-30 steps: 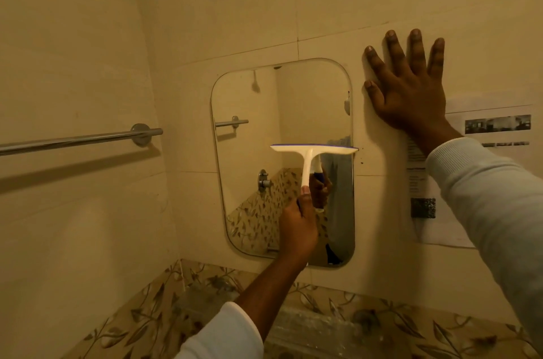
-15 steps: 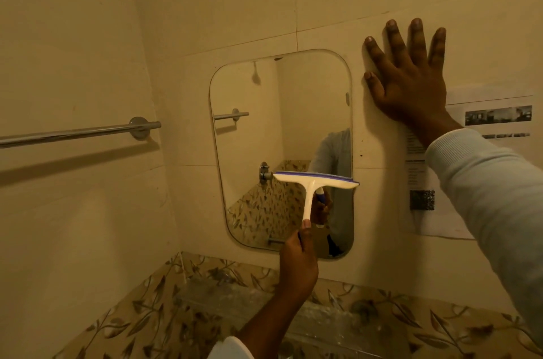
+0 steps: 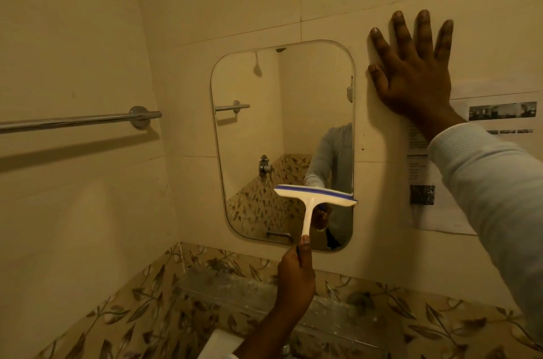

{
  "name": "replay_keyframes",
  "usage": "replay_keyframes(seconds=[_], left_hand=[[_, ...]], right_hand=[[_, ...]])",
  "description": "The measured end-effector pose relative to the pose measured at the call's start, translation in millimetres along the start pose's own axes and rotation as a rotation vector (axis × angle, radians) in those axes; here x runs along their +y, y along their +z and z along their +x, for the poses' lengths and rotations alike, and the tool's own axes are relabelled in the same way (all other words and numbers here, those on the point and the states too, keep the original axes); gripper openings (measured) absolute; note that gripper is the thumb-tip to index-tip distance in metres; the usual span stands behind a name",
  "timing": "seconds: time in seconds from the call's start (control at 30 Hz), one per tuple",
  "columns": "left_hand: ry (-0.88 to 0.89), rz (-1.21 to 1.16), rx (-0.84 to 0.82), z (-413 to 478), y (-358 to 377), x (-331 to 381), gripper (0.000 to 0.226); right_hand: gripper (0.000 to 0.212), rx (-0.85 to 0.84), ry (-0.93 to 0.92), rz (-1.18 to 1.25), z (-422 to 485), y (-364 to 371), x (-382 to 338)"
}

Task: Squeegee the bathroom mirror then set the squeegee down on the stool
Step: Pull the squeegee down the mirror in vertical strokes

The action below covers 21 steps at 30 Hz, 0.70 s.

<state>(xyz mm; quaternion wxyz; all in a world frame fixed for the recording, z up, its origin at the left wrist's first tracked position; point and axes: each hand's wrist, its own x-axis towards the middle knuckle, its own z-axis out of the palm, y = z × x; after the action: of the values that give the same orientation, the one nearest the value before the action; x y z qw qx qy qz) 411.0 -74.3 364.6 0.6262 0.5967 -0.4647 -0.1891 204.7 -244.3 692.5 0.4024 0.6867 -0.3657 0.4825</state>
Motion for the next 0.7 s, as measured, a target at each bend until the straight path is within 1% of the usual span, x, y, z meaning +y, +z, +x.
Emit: replay_keyframes(seconds=[0.27, 0.43, 0.53, 0.7], left_hand=[[-0.061, 0.023, -0.006, -17.8, -1.3, -23.6, 0.055], [-0.150, 0.120, -0.038, -30.7, 1.2, -49.0, 0.051], [-0.152, 0.170, -0.052, -38.2, 1.7, -59.1, 0.047], [-0.162, 0.199, -0.017, -44.2, -1.1, -61.5, 0.045]], right_hand=[[0.070, 0.009, -0.002, 0.012, 0.2, 0.6, -0.3], [0.070, 0.013, -0.003, 0.017, 0.3, 1.0, -0.2], [0.070, 0.016, -0.005, 0.011, 0.9, 1.4, 0.0], [0.069, 0.011, -0.006, 0.016, -0.2, 1.0, -0.4]])
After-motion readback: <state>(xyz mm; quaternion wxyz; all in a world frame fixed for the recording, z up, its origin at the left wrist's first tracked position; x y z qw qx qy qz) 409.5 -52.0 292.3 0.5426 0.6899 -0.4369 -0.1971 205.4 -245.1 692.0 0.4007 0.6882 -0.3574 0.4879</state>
